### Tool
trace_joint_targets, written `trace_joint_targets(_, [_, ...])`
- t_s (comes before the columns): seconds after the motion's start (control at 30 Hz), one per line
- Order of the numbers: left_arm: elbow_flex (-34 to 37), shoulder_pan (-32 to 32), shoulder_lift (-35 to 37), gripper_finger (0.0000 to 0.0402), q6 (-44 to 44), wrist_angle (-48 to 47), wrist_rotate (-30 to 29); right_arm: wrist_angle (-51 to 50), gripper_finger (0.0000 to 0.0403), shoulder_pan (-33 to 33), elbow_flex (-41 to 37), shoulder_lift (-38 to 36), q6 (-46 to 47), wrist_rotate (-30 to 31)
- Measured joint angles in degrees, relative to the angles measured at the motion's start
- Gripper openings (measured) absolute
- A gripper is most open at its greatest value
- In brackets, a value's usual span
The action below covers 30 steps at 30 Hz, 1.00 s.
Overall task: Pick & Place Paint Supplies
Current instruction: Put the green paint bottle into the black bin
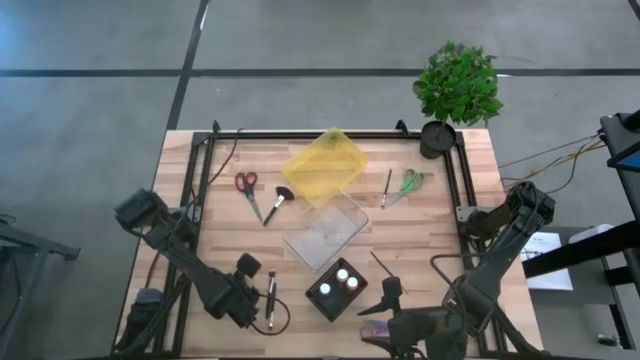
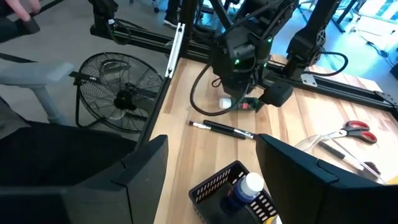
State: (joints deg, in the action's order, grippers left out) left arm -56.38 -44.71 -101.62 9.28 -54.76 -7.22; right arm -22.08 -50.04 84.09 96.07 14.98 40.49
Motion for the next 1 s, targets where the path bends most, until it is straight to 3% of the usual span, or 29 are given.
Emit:
trace_joint_targets(0.27, [1.82,2.03,0.22,0.0361,1.03,2.25,1.70,-0.03,0.0244,0.02,0.00,0.00,0.00,0.02])
trace_joint_targets(0.57, [2.12,5.24,0.50,0.0352,7.86,2.44,5.43,-0.25,0.0244,-0.12,0.00,0.00,0.02,0.02])
trace_joint_targets(1.0, [2.18,7.43,0.42,0.0209,10.33,4.91,8.32,-0.32,0.0244,-0.36,0.00,0.00,0.04,0.04])
